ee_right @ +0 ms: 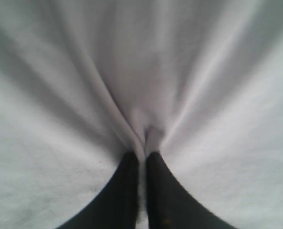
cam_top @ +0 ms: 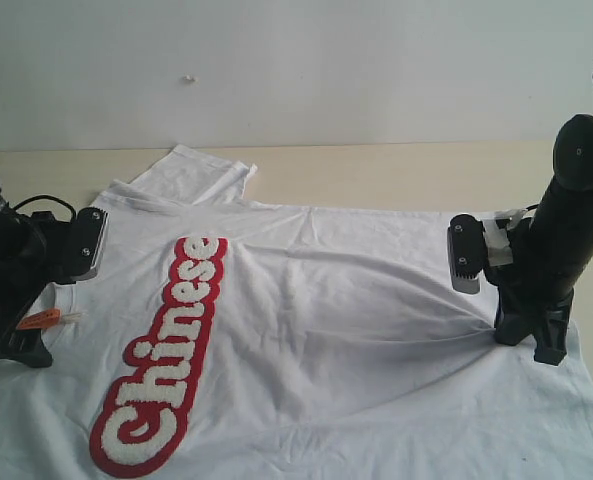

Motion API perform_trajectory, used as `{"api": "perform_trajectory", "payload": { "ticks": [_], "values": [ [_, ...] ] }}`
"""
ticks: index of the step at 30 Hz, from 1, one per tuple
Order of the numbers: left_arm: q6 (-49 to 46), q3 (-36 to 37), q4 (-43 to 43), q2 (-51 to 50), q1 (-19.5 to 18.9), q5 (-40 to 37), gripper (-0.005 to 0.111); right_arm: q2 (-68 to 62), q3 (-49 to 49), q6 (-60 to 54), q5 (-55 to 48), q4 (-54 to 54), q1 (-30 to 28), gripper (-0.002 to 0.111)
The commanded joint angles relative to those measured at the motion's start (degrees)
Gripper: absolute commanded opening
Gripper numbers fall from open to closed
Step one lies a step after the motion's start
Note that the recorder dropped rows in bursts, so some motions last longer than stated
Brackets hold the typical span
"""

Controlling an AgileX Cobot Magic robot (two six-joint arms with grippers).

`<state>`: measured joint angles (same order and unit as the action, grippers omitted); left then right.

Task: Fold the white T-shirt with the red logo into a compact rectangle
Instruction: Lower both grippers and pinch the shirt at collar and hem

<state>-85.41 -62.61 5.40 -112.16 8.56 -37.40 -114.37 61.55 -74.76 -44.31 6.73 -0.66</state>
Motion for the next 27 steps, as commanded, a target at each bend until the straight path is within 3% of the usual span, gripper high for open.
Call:
{"api": "perform_trajectory", "payload": {
  "ticks": [1,8,16,27],
  "values": [
    [-2.53,-0.3,1.03,-0.48,-0.11,1.05,0.105,-3.74,-1.66,0.44,1.19,-0.85,-0.12,0.0],
    [-6.82,-0.3,1.03,-0.87,-0.11,-0.92,0.105,-3.74,-1.66,0.96,1.19,-0.85,-0.12,0.0],
    [-7.77,-6.55,2.26,-0.7,-0.11,-15.2,0.105,-3.74,-1.66,0.96,1.16,-0.85,-0.12,0.0],
    [-7.53,-8.67,5.45,-1.83,-0.11,-17.13,0.105,-3.74,-1.66,0.96,1.17,-0.85,0.0,0.0]
  ]
}}
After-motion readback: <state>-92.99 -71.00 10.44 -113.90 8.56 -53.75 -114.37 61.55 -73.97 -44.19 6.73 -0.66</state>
